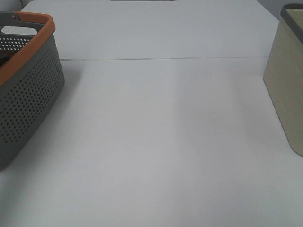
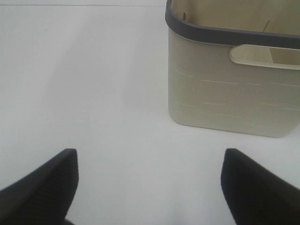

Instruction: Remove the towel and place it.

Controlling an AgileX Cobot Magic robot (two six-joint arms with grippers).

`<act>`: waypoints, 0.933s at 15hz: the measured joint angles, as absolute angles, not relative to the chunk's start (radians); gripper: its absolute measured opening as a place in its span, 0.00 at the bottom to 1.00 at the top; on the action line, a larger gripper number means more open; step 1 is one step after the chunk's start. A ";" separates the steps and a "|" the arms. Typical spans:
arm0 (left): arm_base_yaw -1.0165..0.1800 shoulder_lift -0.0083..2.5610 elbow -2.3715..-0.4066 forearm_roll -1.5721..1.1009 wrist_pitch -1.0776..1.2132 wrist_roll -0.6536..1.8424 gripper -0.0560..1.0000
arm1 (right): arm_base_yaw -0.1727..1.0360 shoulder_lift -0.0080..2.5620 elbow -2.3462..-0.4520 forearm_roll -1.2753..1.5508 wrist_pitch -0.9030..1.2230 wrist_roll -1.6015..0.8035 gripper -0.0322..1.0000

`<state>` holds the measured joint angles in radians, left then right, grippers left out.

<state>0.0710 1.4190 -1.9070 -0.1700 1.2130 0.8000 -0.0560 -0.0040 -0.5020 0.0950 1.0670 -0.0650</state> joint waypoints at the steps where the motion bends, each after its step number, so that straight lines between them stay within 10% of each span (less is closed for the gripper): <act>1: 0.071 1.419 -1.930 -0.203 1.213 0.800 0.05 | -0.056 -0.004 -0.502 0.106 1.067 -0.065 0.75; 14: -0.246 1.635 -2.315 -0.325 1.013 0.882 0.05 | -0.056 0.509 -0.559 1.009 0.772 -0.772 0.75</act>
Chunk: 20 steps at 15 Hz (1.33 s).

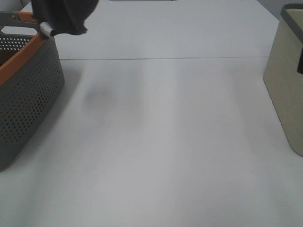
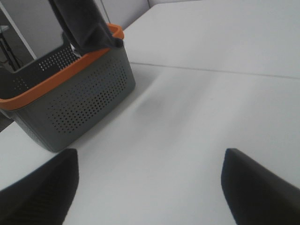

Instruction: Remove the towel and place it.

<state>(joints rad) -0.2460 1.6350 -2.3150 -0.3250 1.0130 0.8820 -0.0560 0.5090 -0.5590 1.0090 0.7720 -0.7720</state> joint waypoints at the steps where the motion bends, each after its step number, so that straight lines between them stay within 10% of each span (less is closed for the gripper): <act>1: -0.271 1.648 -2.317 -0.326 1.013 0.887 0.05 | -0.056 0.560 -0.559 1.085 0.759 -0.877 0.75; 20: -0.574 1.821 -2.319 -0.354 0.940 0.921 0.05 | -0.056 1.150 -0.573 1.731 1.034 -1.806 0.75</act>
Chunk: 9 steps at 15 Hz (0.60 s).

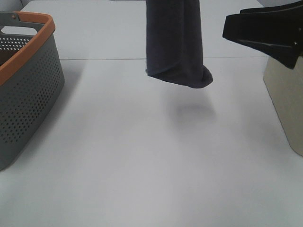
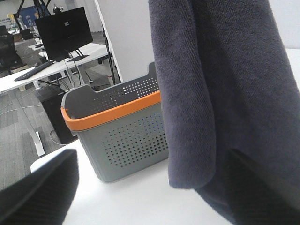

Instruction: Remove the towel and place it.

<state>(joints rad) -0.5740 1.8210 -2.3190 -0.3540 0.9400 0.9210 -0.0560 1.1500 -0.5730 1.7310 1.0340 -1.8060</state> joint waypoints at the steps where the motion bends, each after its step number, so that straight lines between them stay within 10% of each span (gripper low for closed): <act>1: -0.583 1.825 -2.319 -0.356 0.939 0.924 0.05 | -0.056 1.189 -0.596 1.731 1.034 -1.817 0.75; 9: -0.583 1.834 -2.319 -0.426 0.940 1.023 0.05 | 0.206 1.468 -0.848 1.737 0.899 -1.875 0.75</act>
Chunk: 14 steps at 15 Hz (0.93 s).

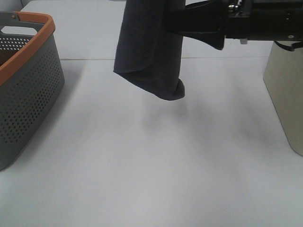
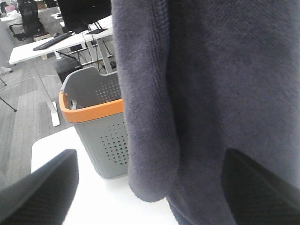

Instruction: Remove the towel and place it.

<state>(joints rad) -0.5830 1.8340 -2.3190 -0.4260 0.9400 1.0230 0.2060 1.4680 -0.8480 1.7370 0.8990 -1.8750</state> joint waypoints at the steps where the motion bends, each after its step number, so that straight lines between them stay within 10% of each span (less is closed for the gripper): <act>1: -0.583 1.834 -2.319 -0.431 0.941 1.030 0.05 | 0.225 1.481 -0.862 1.737 0.894 -1.882 0.75; 14: -0.583 1.834 -2.319 -0.443 0.947 1.059 0.05 | 0.424 1.614 -1.003 1.645 0.982 -1.758 0.71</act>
<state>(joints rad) -0.5830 1.8340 -2.3190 -0.4430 0.9470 1.0590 0.4240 1.6140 -1.0030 1.6450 0.9820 -1.7580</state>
